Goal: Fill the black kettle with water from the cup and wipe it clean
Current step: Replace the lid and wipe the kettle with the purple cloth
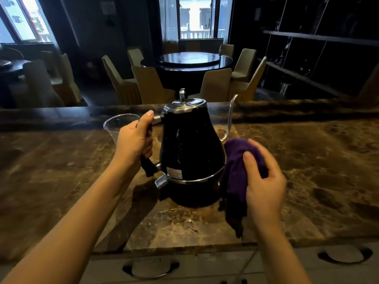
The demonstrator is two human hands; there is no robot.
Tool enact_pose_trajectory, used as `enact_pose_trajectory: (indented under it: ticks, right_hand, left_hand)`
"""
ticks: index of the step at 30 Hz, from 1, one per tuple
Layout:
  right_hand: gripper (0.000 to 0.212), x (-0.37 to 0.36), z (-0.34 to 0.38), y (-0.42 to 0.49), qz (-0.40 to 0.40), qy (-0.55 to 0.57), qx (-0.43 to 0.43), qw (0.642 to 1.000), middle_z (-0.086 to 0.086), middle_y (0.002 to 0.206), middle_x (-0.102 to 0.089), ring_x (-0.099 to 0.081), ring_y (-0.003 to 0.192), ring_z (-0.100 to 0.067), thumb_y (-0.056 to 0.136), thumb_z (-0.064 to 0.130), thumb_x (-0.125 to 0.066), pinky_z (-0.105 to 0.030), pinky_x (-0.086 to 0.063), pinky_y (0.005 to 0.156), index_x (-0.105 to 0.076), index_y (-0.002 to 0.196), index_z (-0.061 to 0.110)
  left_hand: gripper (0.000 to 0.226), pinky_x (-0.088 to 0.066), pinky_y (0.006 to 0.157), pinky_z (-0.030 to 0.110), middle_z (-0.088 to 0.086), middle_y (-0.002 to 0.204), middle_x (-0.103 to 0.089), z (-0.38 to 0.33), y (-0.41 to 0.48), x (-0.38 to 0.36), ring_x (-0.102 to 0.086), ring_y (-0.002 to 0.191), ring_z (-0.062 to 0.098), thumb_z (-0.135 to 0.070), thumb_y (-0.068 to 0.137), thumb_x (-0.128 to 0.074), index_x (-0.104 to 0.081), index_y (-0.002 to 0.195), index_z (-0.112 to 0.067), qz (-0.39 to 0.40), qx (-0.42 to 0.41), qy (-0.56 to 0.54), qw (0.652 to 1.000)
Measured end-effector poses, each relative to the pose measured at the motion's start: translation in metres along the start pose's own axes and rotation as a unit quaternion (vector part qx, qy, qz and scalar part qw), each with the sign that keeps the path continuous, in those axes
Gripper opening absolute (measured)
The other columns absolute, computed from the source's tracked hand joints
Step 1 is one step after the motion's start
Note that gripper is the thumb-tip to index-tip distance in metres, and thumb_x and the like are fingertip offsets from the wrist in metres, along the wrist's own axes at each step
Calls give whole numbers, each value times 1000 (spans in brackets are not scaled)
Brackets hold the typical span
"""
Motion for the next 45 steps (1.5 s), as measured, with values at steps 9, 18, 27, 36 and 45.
enact_pose_trajectory:
  ticks: [9,18,27,36,45]
  right_hand:
    - [34,-47,98,33,72,-168,351,918,7,118,-48,-38,109,-16,88,28,-54,-11,-30,93,-58,120,17]
    - [43,-48,108,-13,106,-327,487,803,-10,129,-59,-36,113,-25,88,27,-51,-38,-37,98,-45,128,13]
    - [34,-63,116,-35,127,-440,567,684,-4,118,-66,-37,114,-27,78,20,-56,-37,-29,97,-59,112,14]
    - [26,-23,69,-73,109,-425,615,655,6,123,-56,-43,108,-20,93,22,-44,-34,-35,93,-57,115,25]
    - [33,-20,111,-37,-26,-276,487,828,1,128,-45,-39,108,-25,90,24,-55,-25,-28,99,-50,123,20]
  left_hand:
    - [46,-24,32,15,-8,35,-30,-72,-21,2,-26,29,8,-60,71,-54,-42,54,-19,111,34,-25,993]
    - [44,-22,35,20,-7,36,-31,-119,-52,-9,-26,31,10,-54,80,-53,-43,55,-19,97,-31,11,995]
    - [41,-22,34,19,-6,37,-31,-138,-78,-10,-25,32,9,-48,85,-50,-42,58,-18,78,-49,30,995]
    - [44,-24,32,19,-6,33,-31,-135,-77,-2,-26,28,8,-51,83,-52,-44,56,-17,106,-38,0,994]
    - [45,-24,30,15,-5,31,-31,-134,-72,-4,-26,25,7,-55,73,-51,-41,55,-15,156,-59,3,986]
Point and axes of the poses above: each hand's wrist, its own y-axis towards the middle knuckle, its own x-axis out of the back of the hand, z = x × y, the point moved 1 cm from there along y, towards the middle knuckle
